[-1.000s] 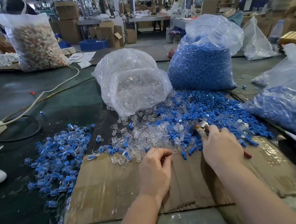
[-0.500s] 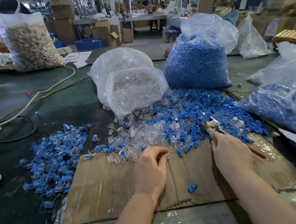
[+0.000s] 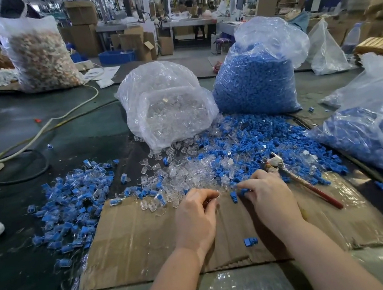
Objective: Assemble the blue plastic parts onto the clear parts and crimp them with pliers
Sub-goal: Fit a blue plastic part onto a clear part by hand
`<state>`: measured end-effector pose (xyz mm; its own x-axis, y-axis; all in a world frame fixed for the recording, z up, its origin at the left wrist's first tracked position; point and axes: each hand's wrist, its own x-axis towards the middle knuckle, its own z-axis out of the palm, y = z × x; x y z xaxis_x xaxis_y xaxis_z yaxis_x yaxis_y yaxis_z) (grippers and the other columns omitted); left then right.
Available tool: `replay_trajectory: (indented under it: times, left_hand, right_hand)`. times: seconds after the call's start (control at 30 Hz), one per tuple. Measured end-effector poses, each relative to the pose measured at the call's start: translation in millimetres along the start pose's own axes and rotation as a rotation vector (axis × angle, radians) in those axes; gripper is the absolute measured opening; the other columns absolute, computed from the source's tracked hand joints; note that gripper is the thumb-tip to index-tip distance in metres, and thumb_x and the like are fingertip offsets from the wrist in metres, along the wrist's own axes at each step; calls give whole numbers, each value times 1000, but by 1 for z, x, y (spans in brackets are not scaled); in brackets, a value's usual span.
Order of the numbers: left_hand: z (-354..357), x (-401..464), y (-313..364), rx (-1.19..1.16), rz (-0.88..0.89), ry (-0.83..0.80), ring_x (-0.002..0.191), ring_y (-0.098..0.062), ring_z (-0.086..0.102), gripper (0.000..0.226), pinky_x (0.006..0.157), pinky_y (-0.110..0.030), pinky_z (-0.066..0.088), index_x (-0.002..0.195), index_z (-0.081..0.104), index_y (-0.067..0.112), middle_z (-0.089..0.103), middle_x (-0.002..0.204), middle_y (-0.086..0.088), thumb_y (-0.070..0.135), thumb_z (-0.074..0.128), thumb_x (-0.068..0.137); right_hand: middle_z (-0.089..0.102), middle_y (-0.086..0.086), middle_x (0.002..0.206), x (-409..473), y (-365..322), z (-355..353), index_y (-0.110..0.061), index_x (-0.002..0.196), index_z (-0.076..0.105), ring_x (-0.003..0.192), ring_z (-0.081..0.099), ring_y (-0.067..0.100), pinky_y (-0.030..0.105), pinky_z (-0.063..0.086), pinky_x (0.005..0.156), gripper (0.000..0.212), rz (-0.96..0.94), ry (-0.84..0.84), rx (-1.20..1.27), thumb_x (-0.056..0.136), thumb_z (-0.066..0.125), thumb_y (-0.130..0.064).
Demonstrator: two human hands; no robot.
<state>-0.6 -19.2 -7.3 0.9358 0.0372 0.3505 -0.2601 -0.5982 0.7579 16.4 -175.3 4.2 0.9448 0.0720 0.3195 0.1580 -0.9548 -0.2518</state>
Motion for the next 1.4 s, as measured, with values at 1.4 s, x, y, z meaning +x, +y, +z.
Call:
replay_trajectory:
  times: [1.4]
  left_hand:
    - [3, 2, 9, 20, 70, -39, 85, -5, 50, 27, 79, -12, 41, 111, 65, 16, 49, 96, 10, 27, 61, 88]
  right_hand:
    - [57, -19, 72, -14, -5, 13, -20, 79, 60, 71, 53, -5, 0, 36, 64, 18, 199, 299, 603, 78, 72, -7]
